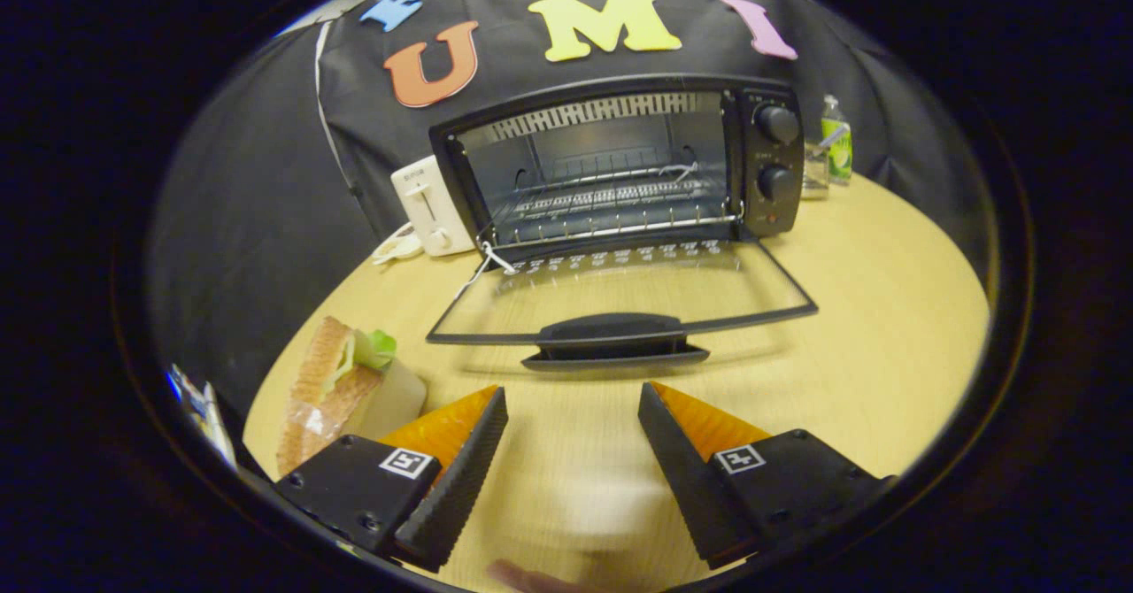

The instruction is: Open the toaster oven, put the food inside, and close the toaster oven door.

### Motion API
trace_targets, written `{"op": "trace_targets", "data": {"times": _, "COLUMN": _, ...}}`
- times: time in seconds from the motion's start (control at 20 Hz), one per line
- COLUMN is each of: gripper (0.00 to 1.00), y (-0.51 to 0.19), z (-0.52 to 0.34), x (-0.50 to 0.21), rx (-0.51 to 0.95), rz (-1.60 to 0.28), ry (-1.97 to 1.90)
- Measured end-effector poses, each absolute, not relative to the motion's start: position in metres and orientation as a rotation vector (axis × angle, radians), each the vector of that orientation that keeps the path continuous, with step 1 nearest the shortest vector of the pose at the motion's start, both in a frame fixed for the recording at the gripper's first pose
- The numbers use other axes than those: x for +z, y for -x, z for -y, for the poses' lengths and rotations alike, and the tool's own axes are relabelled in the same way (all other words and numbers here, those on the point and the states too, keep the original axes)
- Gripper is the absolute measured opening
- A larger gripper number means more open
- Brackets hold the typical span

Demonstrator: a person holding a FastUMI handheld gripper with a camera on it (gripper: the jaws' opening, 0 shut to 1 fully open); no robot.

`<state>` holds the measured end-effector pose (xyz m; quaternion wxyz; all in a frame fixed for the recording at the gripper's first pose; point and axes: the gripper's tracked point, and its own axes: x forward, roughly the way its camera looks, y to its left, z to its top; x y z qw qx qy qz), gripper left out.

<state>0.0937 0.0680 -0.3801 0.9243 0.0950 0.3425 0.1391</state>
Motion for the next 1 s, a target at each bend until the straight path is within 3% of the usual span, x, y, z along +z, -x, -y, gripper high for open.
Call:
{"op": "trace_targets", "data": {"times": 0.3, "gripper": 0.96, "y": -0.067, "z": -0.062, "x": -0.345, "rx": 0.376, "rz": -0.852, "ry": -0.463}}
{"op": "trace_targets", "data": {"times": 0.5, "gripper": 0.92, "y": -0.045, "z": -0.092, "x": -0.320, "rx": 0.531, "rz": -0.945, "ry": -0.562}}
{"op": "trace_targets", "data": {"times": 1.0, "gripper": 0.85, "y": -0.022, "z": -0.147, "x": -0.303, "rx": 0.672, "rz": -0.932, "ry": -0.531}}
